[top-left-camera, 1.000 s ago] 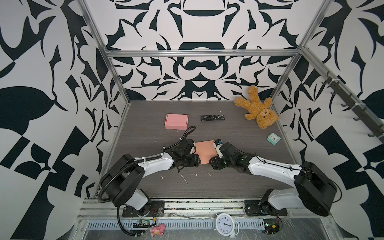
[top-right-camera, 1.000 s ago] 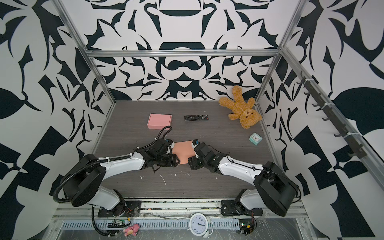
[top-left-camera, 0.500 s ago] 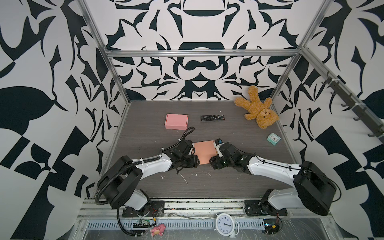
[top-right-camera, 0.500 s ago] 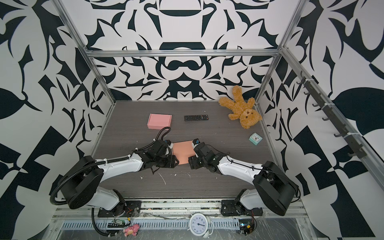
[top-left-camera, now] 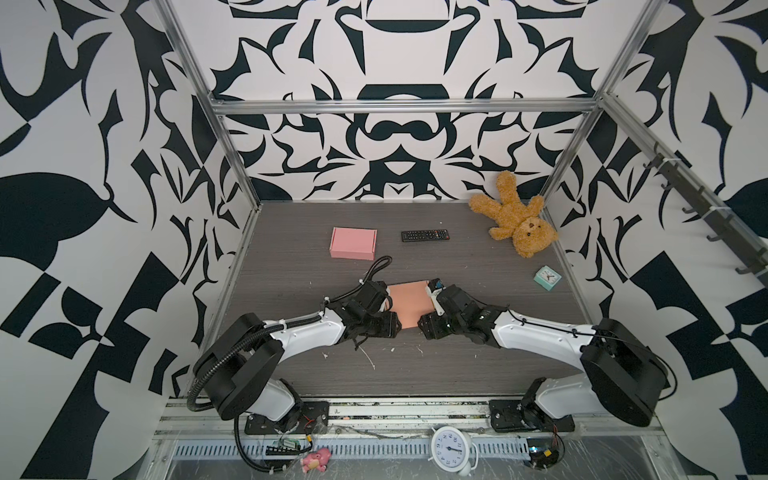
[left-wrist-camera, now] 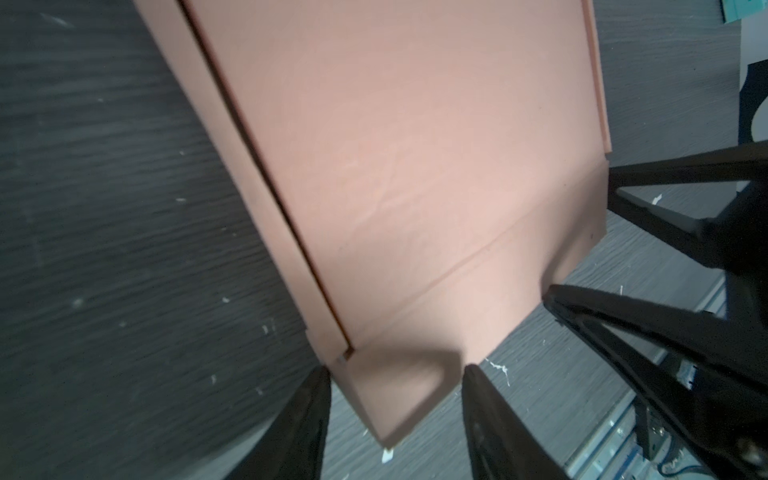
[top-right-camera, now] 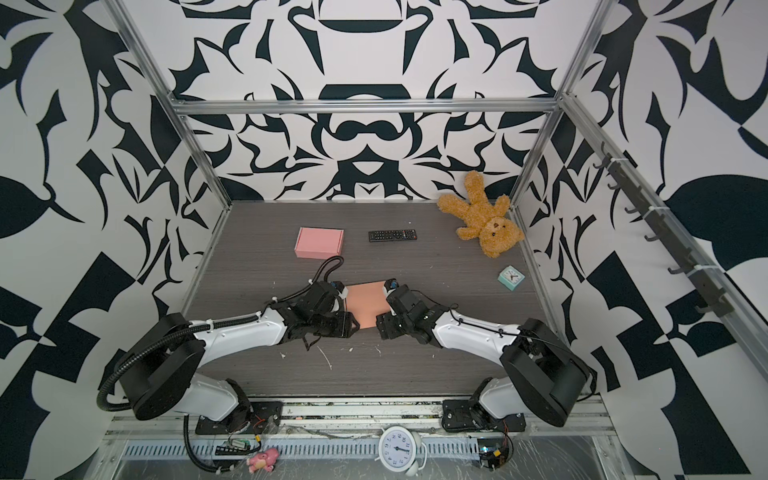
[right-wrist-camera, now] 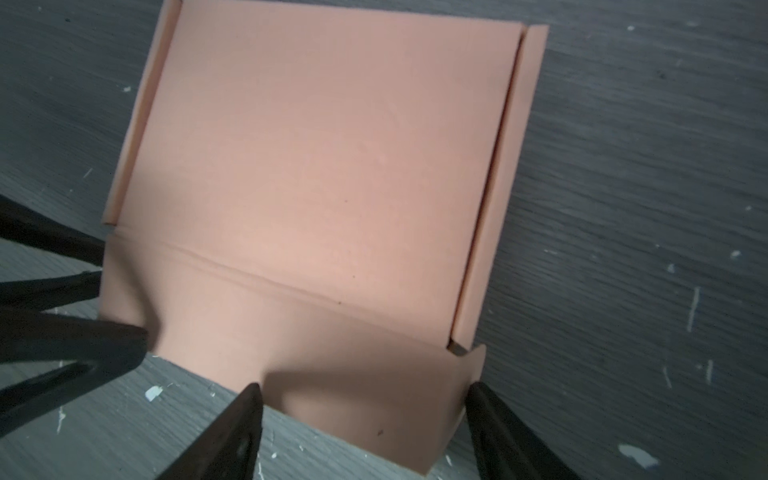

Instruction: Fold the paper box

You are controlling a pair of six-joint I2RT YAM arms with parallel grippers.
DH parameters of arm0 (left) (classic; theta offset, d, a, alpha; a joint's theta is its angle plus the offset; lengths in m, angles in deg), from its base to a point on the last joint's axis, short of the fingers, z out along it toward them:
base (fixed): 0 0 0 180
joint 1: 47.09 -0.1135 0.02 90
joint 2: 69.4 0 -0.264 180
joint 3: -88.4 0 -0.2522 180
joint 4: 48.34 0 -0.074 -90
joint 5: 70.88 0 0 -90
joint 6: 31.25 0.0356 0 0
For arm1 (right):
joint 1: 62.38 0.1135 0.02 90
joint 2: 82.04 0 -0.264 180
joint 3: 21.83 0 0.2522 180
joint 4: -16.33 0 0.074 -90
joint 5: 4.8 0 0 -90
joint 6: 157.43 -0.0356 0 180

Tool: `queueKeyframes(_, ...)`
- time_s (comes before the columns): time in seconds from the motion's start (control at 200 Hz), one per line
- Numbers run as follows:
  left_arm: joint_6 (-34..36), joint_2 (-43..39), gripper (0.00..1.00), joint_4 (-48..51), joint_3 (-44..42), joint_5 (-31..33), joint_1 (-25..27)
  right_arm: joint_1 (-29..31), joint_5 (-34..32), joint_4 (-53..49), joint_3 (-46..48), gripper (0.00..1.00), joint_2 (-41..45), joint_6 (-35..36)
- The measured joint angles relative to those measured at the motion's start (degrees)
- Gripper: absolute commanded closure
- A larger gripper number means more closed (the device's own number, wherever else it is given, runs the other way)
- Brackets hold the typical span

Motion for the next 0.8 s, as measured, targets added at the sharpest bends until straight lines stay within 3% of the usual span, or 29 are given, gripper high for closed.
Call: queueKeyframes(0.8,-0.07,1.2,0.51,0.17,0.22,1.29,0.09,0.37,1.14,0.83,-1.18,0.29,-2.75,-0.15)
